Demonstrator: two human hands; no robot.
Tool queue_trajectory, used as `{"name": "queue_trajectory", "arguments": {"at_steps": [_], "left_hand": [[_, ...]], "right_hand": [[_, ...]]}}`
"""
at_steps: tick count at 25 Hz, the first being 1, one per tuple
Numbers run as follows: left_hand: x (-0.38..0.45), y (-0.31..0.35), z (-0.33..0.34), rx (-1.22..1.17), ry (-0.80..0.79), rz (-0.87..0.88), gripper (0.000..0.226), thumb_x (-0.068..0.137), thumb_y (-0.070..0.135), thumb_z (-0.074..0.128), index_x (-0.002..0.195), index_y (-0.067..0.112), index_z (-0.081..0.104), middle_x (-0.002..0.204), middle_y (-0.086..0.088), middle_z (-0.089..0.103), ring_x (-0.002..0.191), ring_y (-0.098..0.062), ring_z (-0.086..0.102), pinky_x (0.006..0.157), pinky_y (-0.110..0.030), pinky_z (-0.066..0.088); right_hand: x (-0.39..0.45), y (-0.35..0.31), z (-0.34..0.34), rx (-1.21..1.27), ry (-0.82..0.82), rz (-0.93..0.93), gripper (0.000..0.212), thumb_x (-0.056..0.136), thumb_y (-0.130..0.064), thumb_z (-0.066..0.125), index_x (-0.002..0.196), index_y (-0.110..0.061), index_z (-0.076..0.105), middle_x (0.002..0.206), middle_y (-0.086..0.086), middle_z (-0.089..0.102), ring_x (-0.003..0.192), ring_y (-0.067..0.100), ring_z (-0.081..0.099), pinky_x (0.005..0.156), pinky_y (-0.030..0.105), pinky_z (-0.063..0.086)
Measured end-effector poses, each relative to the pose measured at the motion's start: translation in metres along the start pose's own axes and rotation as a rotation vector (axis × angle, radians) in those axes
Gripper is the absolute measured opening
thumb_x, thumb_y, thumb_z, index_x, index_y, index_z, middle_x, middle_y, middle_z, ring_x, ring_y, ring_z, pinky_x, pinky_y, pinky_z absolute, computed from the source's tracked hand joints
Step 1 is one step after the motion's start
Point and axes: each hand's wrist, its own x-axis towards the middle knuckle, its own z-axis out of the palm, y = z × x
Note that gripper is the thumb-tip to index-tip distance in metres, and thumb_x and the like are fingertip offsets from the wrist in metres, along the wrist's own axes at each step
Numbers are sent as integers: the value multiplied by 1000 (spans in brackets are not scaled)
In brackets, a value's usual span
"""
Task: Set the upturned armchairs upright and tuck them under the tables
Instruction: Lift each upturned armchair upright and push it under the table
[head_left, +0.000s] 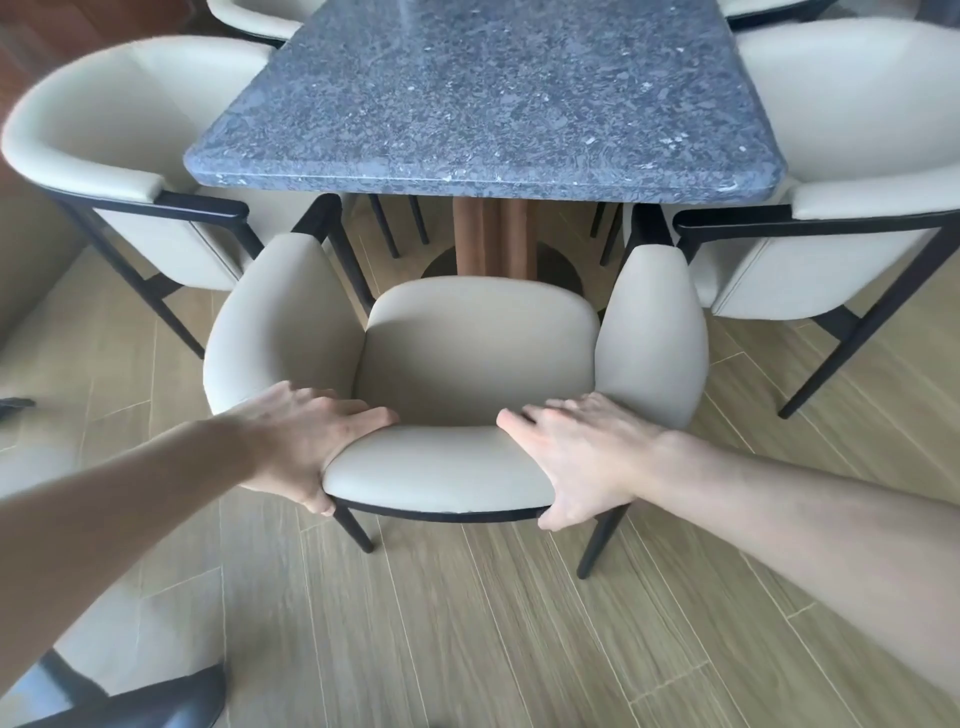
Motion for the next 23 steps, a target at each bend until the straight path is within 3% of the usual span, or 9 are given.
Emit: {"name": "queue_trajectory", "arguments": {"at_steps": [13,23], "left_hand": [[32,-30,-11,13,27,19,104,57,69,75,140,50,16,125,22,57,112,-15,58,80,-34,49],[55,-53,-19,-46,5,16,104,55,64,80,137,55,16,126,24,56,117,-14,55,90,-40,50]], "right_hand": [[31,25,0,-2,3,40,79,55,-59,74,108,-19,32,90,-1,55,87,29,63,62,37,37],[51,43,-7,1,14,57,77,57,-60,74,106,-20,31,91,-1,55,88,28,63,62,36,34]]}}
